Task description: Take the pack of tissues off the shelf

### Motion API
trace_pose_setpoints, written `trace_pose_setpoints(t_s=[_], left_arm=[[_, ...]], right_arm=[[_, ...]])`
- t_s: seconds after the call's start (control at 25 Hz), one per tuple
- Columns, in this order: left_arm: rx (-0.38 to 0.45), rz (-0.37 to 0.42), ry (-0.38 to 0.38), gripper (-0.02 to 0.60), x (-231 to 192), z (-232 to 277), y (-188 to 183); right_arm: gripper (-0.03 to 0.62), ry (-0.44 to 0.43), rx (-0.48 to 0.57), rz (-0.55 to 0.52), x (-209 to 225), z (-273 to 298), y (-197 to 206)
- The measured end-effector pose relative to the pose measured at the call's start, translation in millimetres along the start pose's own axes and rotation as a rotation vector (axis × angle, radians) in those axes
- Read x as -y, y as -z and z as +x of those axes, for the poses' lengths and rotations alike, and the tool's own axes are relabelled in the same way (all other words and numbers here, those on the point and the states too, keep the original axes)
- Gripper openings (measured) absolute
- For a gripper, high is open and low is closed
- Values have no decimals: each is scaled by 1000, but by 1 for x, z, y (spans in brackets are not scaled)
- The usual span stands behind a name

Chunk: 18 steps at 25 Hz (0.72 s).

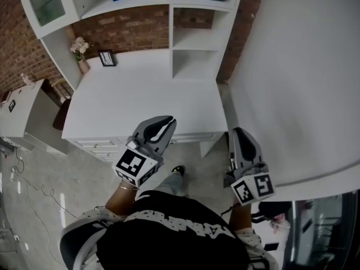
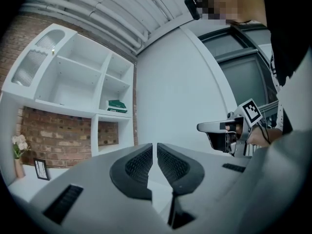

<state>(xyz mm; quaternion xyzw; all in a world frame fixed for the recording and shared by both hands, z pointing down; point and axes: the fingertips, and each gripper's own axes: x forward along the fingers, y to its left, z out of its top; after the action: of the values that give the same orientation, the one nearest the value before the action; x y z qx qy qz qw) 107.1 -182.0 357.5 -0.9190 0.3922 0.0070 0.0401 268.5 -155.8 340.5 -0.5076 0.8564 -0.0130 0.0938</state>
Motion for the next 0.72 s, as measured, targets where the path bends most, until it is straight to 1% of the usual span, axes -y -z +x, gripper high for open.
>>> trace_pose_setpoints(t_s=[0.12, 0.2, 0.44, 0.56, 0.72], left_arm=[[23, 33, 20, 51, -8, 19, 0], [36, 41, 25, 54, -15, 32, -2], [81, 49, 13, 63, -44, 68, -16], [104, 56, -6, 70, -60, 85, -25], [126, 84, -29, 74, -85, 106, -39]], right_arm=[[34, -2, -4, -36, 13, 15, -8], [34, 1, 2, -62, 23, 26, -16], [35, -25, 4, -99, 41, 64, -34], [35, -34, 12, -109, 52, 83, -41], [35, -57, 20, -121, 65, 112, -51]])
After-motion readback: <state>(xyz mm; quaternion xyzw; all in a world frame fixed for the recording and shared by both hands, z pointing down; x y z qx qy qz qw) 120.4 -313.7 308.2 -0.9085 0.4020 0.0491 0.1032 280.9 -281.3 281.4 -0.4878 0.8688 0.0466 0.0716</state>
